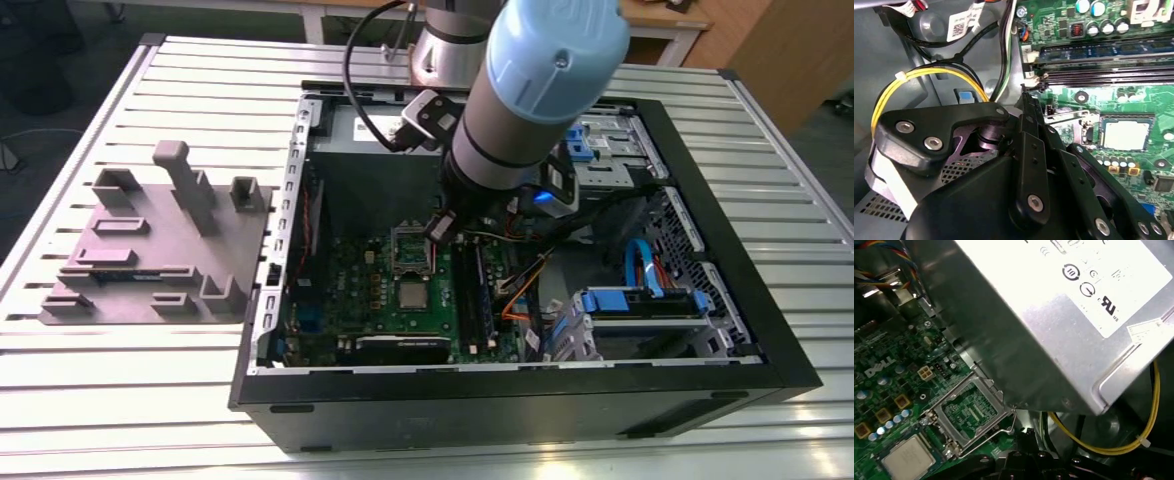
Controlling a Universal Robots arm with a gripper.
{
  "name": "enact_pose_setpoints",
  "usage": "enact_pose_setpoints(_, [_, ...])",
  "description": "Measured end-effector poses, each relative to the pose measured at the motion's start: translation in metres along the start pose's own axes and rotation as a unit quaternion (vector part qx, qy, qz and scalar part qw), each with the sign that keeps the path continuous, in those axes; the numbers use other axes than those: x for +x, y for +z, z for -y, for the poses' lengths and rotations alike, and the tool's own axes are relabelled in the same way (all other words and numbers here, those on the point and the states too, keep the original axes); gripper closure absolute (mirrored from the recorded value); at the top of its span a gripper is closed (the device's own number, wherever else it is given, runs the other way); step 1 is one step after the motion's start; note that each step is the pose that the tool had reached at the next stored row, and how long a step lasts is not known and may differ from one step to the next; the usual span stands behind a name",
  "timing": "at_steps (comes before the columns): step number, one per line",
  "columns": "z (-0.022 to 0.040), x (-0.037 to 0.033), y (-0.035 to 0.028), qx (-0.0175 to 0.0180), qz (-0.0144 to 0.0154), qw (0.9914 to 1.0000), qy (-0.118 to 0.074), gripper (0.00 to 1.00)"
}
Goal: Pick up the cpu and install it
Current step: 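Close the cpu cover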
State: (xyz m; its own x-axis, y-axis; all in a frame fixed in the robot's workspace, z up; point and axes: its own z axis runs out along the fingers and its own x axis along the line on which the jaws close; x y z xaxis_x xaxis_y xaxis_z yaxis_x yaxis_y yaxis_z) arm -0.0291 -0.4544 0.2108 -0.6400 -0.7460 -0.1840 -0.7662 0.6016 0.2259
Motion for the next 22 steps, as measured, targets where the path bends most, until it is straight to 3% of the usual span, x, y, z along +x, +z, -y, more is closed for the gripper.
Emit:
enact_pose_setpoints(6, [-0.0005,-0.0013,0.0077,-0.0002,-0.0003,1.0,-0.001,0.9])
enact_pose_setpoints(18, [-0.006,-0.0016,0.0163,-0.0006,-0.001,0.99999,-0.004,0.9])
enact_pose_setpoints(22, [-0.0074,-0.0004,0.0165,0.002,-0.0043,0.99998,-0.004,0.9])
